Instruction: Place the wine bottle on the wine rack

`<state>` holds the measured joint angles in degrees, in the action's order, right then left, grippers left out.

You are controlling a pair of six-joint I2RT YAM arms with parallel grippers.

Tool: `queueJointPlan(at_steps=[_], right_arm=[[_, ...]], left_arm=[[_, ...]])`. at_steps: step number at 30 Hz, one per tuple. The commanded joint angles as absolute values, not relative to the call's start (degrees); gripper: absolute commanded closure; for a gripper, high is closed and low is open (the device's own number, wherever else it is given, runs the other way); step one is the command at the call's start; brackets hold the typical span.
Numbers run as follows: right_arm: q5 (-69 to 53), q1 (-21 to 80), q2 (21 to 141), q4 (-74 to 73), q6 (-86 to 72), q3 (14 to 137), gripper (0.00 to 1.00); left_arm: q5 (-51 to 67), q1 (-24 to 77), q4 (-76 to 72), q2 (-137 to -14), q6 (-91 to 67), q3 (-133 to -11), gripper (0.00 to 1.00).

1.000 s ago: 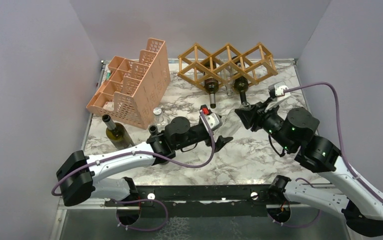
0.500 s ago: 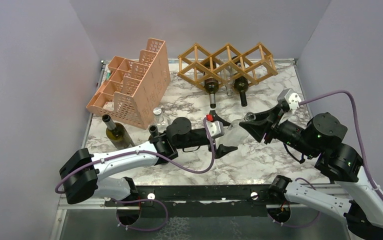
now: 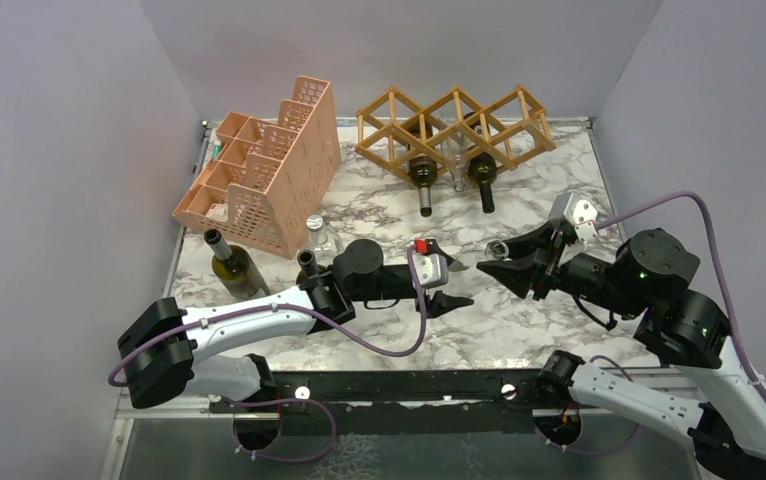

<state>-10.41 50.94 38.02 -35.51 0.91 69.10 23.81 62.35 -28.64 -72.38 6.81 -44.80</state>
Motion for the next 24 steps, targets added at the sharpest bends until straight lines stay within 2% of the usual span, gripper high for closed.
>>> queueJointPlan(at_steps=[1, 3, 4, 7, 11, 18, 24], right_arm=[[-16.43, 51.59, 36.89, -37.16, -2.92, 71.17, 0.87], [-15.18, 51.59, 37.08, -38.04, -4.08, 71.21, 0.55], [-14.52, 51.59, 37.01, -38.46, -4.53, 71.26, 0.44], [-13.02, 51.59, 35.73, -38.96, -5.38, 70.79, 0.25], [-11.56, 51.59, 33.01, -38.14, -7.35, 69.35, 0.19], [-5.53, 51.59, 31.86, -38.68, -13.91, 70.05, 0.18], [4.37, 51.59, 35.17, -46.11, -18.75, 72.86, 0.18]], left_arm=[[16.26, 61.30, -32.61, -70.34, 11.51, -44.75, 1.00], [15.32, 61.35, -32.48, -70.11, 15.10, -44.55, 1.00], [14.77, 61.35, -32.51, -69.87, 17.24, -44.36, 1.00], [11.82, 61.32, -32.27, -69.02, 24.38, -43.88, 1.00], [6.81, 61.33, -31.63, -67.69, 31.87, -42.53, 1.00], [5.45, 61.35, -29.95, -66.74, 47.01, -40.21, 1.00], [8.03, 61.35, -26.20, -68.55, 61.75, -42.85, 1.00]])
